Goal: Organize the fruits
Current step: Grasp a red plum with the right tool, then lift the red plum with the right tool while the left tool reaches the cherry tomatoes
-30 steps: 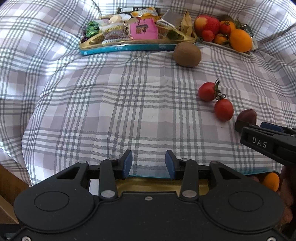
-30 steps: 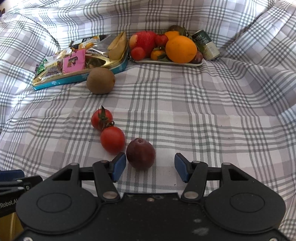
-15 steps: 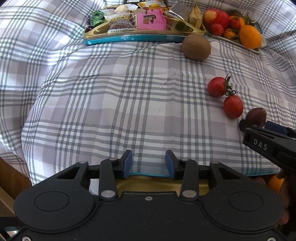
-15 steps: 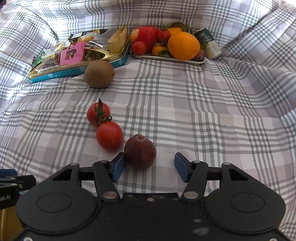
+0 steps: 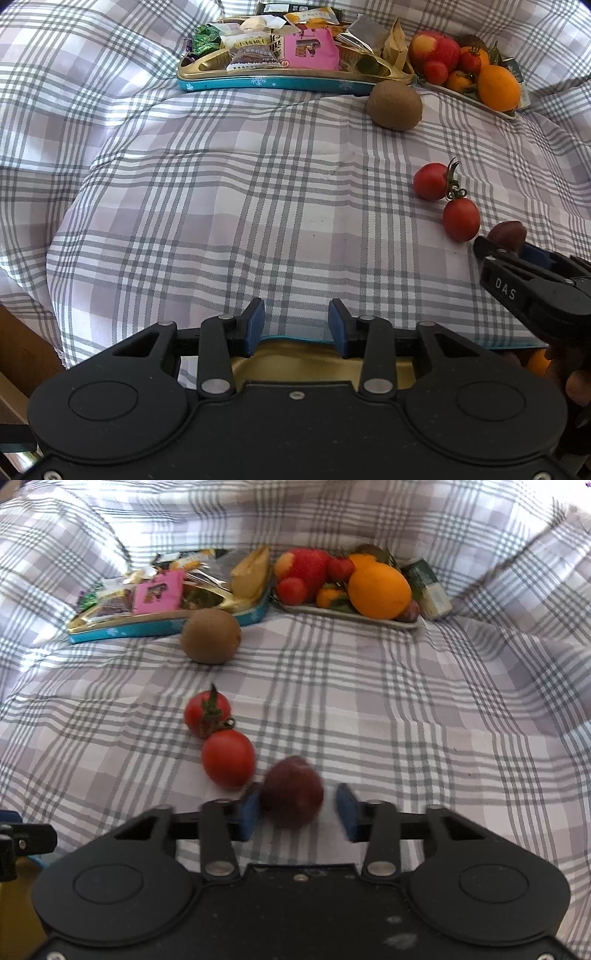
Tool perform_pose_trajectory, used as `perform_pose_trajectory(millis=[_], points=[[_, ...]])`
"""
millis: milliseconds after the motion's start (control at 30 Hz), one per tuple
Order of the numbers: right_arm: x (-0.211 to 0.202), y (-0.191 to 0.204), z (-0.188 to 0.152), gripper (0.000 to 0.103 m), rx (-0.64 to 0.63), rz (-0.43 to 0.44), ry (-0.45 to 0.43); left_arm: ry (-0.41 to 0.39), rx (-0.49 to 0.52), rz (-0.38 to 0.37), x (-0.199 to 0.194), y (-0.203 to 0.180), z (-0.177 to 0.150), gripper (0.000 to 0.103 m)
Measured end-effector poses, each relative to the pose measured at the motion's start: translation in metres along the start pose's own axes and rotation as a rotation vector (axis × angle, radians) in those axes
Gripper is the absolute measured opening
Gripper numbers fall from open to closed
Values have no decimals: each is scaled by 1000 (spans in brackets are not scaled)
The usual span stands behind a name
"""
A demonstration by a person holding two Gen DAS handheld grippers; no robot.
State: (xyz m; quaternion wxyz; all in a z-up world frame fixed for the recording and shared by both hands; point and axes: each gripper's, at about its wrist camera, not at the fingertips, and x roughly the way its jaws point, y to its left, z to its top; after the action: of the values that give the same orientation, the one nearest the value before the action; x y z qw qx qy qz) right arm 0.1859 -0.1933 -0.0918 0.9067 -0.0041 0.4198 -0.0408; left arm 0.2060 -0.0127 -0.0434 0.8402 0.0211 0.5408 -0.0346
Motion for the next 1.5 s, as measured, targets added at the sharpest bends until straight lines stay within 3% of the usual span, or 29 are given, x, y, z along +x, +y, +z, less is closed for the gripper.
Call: perform_pose_trajectory(millis=[333, 800, 1267, 1500], points=[[-26, -11, -4, 36, 24, -6, -49, -44, 39, -4, -11, -11, 3, 47], [-69, -44, -26, 36, 104, 12, -79, -68, 162, -92, -4, -60, 24, 47], [-70, -54, -38, 36, 142, 38, -56, -65, 195, -173, 14, -110, 43, 47], [-67, -62, -40, 36, 171, 35, -46, -63, 179, -146, 32, -121, 49, 47]])
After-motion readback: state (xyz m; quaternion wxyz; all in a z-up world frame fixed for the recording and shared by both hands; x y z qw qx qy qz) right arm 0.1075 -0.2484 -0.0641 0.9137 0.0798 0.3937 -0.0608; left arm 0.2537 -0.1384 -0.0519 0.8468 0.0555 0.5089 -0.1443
